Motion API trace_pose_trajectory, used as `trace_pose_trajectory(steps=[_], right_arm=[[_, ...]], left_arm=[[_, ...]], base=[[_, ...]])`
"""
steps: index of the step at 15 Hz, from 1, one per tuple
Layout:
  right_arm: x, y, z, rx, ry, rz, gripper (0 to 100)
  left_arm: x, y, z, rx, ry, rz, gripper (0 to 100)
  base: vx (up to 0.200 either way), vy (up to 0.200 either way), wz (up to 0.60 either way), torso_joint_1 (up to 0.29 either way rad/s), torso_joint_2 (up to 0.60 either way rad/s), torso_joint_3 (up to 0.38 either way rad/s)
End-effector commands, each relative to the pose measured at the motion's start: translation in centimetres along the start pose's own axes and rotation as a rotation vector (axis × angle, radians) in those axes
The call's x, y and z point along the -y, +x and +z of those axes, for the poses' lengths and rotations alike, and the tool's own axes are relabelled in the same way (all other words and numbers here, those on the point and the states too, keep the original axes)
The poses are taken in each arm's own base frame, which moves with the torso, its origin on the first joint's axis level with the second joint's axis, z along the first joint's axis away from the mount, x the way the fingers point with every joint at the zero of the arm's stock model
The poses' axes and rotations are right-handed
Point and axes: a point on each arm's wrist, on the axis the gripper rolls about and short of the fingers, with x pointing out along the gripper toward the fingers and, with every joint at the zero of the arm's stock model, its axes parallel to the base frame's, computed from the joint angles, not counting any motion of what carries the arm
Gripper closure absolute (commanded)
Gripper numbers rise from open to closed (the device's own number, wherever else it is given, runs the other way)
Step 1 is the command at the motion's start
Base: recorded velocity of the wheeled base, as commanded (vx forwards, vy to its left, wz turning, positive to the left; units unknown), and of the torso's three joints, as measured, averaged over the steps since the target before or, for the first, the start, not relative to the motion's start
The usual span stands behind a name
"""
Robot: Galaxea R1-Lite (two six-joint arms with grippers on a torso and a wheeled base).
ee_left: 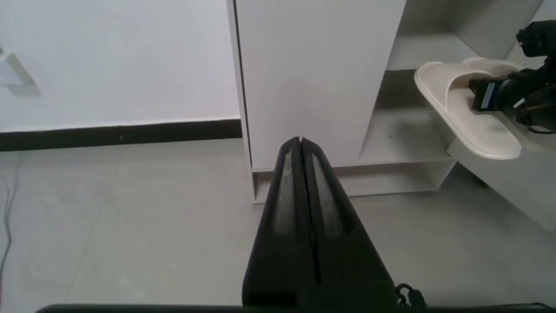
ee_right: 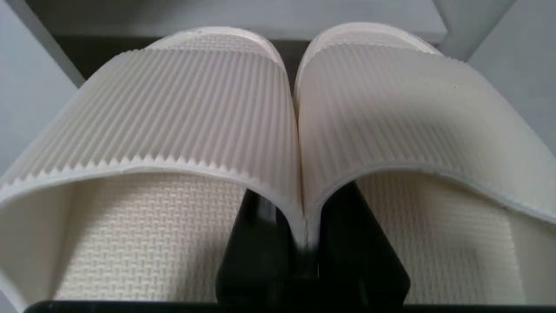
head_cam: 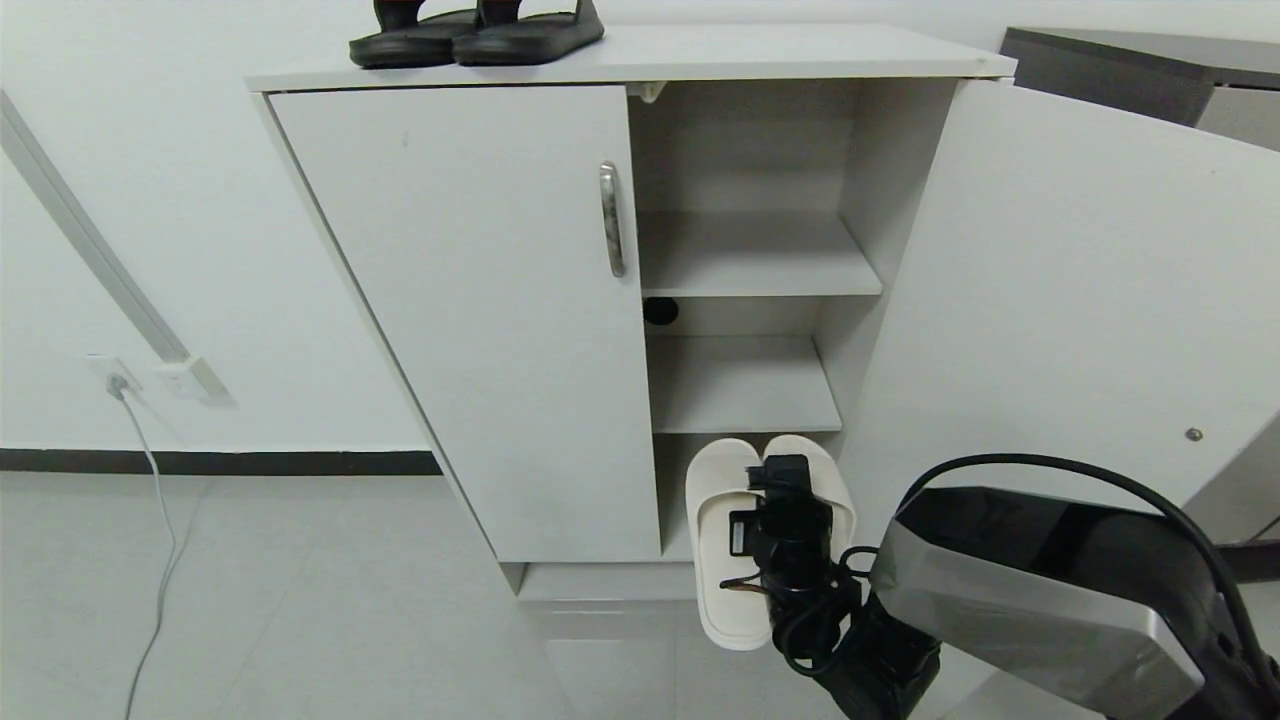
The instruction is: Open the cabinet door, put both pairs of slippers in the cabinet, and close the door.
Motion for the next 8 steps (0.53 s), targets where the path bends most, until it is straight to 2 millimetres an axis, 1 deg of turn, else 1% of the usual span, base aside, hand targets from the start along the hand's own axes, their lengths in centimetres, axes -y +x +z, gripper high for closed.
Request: trace_pose_trajectory(steps=[1,4,8], right_arm=[[0.12,0.17,-0.83,0.005,-0.014,-0.001,100],[0.22,0.35,-0.84,0.05,-0.026,-0.001,100],[0.2,0.37,-0.72,0.054,-0.025,-0.001,100]], left_arm=[[0.0,0.01,0.0,-0.002,0.0,-0.001,100],[0.0,0.01,0.0,-0.002,-0.002,-0.001,100],[0.0,0.01,0.0,-0.002,-0.002,-0.001,100]], base=[[0.0,0.0,0.0,0.0,0.0,0.0],[0.0,0.0,0.0,0.0,0.0,0.0],[0.2,0.0,0.0,-0.001,0.0,0.0]])
